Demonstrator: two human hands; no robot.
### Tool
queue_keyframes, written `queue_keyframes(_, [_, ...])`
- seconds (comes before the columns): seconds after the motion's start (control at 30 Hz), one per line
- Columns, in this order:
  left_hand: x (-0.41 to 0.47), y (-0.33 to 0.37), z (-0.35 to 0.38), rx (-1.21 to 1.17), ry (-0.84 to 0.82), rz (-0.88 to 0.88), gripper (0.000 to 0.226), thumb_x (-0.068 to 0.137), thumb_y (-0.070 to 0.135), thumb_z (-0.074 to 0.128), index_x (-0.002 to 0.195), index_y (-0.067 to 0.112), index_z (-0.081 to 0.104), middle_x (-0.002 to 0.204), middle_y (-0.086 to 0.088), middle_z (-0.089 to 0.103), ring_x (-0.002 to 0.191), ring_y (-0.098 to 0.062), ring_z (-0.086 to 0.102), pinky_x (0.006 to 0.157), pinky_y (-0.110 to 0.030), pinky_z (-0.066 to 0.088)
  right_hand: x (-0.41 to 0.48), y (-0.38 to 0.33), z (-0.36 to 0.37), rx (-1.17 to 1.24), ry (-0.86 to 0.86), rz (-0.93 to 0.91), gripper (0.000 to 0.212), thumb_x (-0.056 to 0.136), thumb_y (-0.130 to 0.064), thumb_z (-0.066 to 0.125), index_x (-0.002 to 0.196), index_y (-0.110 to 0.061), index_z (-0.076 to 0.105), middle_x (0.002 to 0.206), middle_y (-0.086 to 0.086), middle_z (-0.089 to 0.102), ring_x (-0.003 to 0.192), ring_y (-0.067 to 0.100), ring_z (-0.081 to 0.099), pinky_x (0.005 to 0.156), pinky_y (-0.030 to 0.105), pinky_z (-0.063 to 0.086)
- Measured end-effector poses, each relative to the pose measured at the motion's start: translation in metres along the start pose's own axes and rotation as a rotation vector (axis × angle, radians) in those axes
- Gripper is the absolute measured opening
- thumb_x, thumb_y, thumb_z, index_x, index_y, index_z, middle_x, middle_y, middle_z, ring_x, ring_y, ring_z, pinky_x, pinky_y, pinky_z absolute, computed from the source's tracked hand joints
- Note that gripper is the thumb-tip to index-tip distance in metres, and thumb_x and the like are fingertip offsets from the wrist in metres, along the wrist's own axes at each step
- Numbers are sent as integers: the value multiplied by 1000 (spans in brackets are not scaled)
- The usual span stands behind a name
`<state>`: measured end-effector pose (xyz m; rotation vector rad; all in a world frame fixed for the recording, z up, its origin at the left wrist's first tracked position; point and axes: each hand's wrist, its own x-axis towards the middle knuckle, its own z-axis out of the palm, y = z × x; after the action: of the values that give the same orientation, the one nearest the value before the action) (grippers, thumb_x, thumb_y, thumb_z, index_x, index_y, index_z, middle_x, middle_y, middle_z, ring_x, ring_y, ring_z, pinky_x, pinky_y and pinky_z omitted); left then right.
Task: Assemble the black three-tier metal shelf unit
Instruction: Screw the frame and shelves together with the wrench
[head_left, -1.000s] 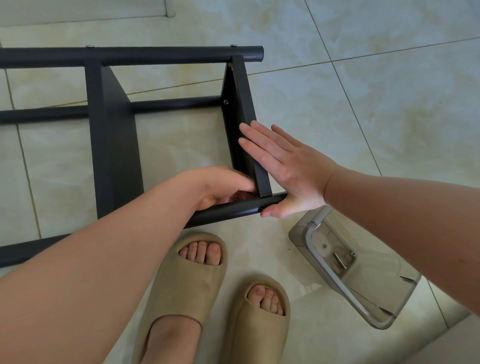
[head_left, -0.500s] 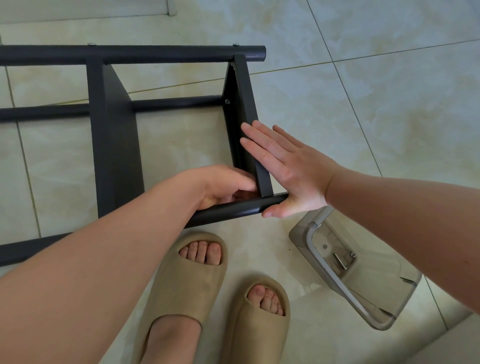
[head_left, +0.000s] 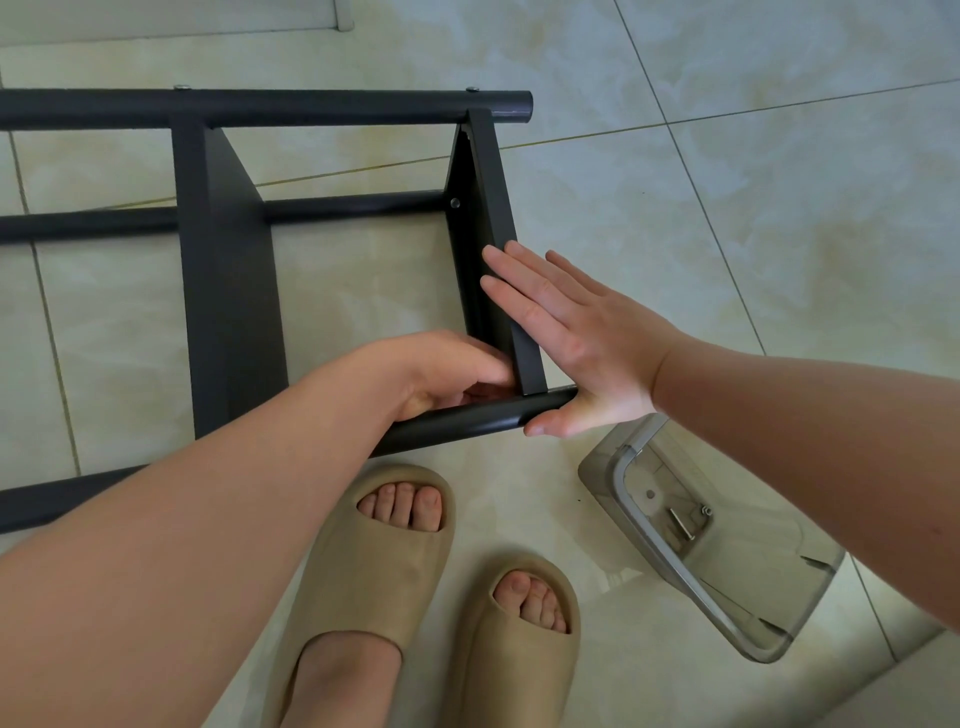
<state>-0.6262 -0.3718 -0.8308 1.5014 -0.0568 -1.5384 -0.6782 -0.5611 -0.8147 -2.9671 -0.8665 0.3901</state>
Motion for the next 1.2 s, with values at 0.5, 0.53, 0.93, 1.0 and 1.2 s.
queue_keyframes(0.5, [0, -1, 0, -29, 24, -5, 15, 91, 0, 56, 87, 7, 69, 74, -10, 70, 66, -20, 68, 61, -26, 54, 0, 0, 0, -3, 5, -1, 124, 73, -84, 48, 160, -4, 9, 169, 14, 0, 156, 30, -2, 125, 54, 12])
queue_keyframes(0.53, [-1, -1, -1, -36, 20, -1, 17, 91, -2, 56, 84, 7, 69, 71, -9, 69, 63, -19, 68, 58, -25, 53, 0, 0, 0, -2, 8, -2, 124, 73, -84, 48, 160, -4, 9, 169, 15, 0, 156, 31, -2, 125, 54, 12])
queue_keyframes(0.93, [-1, 0, -1, -6, 29, -21, 14, 90, 2, 59, 84, 9, 70, 73, -9, 70, 68, -21, 68, 66, -29, 53, -1, 1, 1, -5, 12, -4, 124, 74, -84, 48, 160, -4, 8, 169, 15, 0, 156, 31, -2, 126, 54, 11])
queue_keyframes(1.0, [-1, -2, -2, -50, 27, -28, 21, 89, -3, 57, 79, 8, 72, 73, -11, 70, 67, -22, 68, 69, -31, 55, -1, 1, 0, -1, 16, -4, 124, 74, -83, 49, 160, -4, 8, 169, 15, 1, 156, 31, -1, 125, 54, 12])
queue_keyframes(1.2, [-2, 1, 0, -53, -12, -38, 33, 93, 0, 51, 68, 9, 71, 60, -7, 66, 53, -14, 65, 51, -20, 50, -1, 1, 1, 0, 15, -6, 124, 74, -84, 49, 160, -5, 6, 169, 15, 0, 156, 31, -2, 125, 54, 12])
